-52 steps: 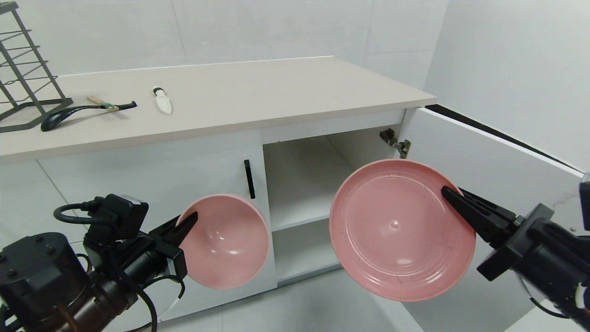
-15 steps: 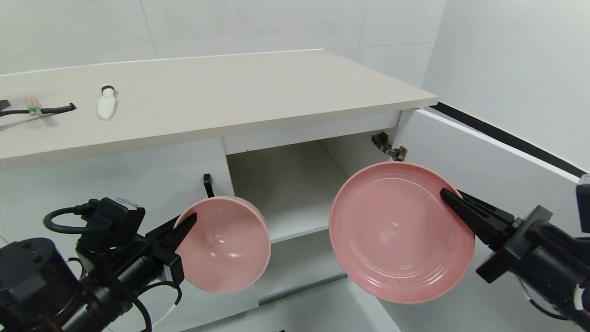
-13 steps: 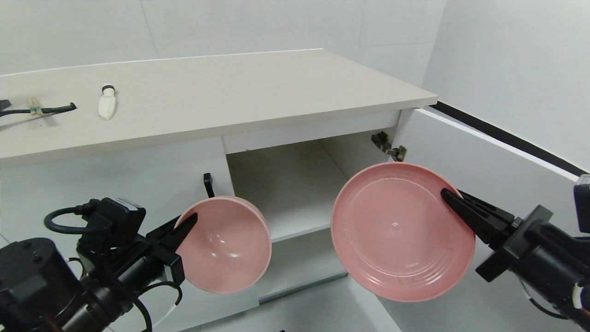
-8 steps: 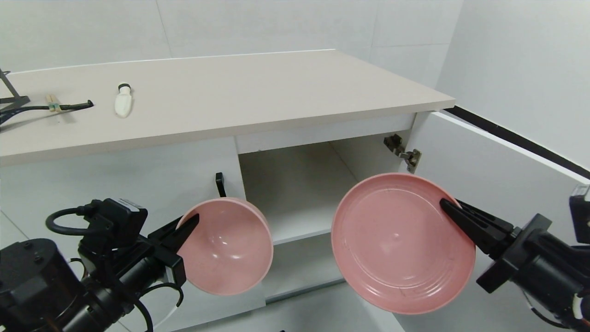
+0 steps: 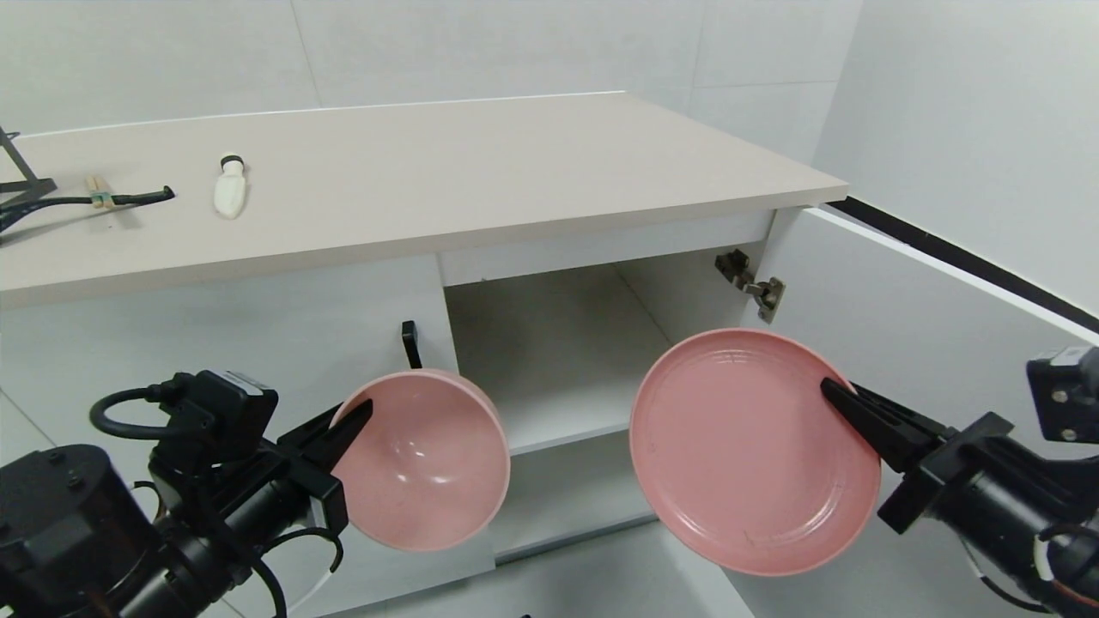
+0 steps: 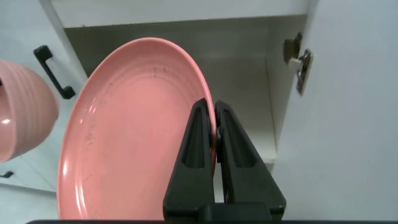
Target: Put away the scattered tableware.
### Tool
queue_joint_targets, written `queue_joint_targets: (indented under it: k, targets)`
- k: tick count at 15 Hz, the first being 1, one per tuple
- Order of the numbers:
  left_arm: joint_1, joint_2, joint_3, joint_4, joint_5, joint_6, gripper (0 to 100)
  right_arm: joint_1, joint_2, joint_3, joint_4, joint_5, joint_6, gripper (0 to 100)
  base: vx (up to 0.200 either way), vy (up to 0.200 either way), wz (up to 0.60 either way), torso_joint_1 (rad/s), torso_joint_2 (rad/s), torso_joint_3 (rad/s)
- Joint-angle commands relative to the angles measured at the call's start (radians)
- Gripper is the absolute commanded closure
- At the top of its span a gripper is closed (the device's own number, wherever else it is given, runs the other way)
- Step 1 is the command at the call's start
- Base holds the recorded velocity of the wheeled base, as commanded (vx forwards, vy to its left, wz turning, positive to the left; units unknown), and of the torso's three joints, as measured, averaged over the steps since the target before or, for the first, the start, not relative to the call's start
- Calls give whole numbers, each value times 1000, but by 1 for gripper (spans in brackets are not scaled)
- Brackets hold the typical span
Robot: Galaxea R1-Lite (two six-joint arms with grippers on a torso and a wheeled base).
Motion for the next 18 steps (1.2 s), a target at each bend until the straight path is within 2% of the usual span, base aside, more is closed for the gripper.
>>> queue_joint_targets:
  k: [1,3,7,12,14,15,17,18]
  targets:
    - [9,6,0,-1,1,0,100,1,137,-34,-1,-3,24,100,0,0,0,0,0,0]
    - [15,3,0,-1,1,0,100,9,178,-62,-1,-1,29,100,0,0,0,0,0,0]
    - [23,-37,0,-1,2,0,100,59,251,-143,-1,-1,162,100,0,0,0,0,0,0]
    - [38,-64,0,-1,-2,1,100,68,384,-254,-1,-1,218,100,0,0,0,0,0,0]
    - [96,-119,0,88,-35,6,100,64,444,-306,-1,1,258,100,0,0,0,0,0,0]
    - [138,-150,0,111,-88,15,100,61,467,-321,-1,1,261,100,0,0,0,0,0,0]
    - [201,-176,0,120,-151,23,100,50,496,-338,-1,1,261,100,0,0,0,0,0,0]
    - [221,-170,-2,111,-154,23,100,38,511,-355,-1,2,261,100,0,0,0,0,0,0]
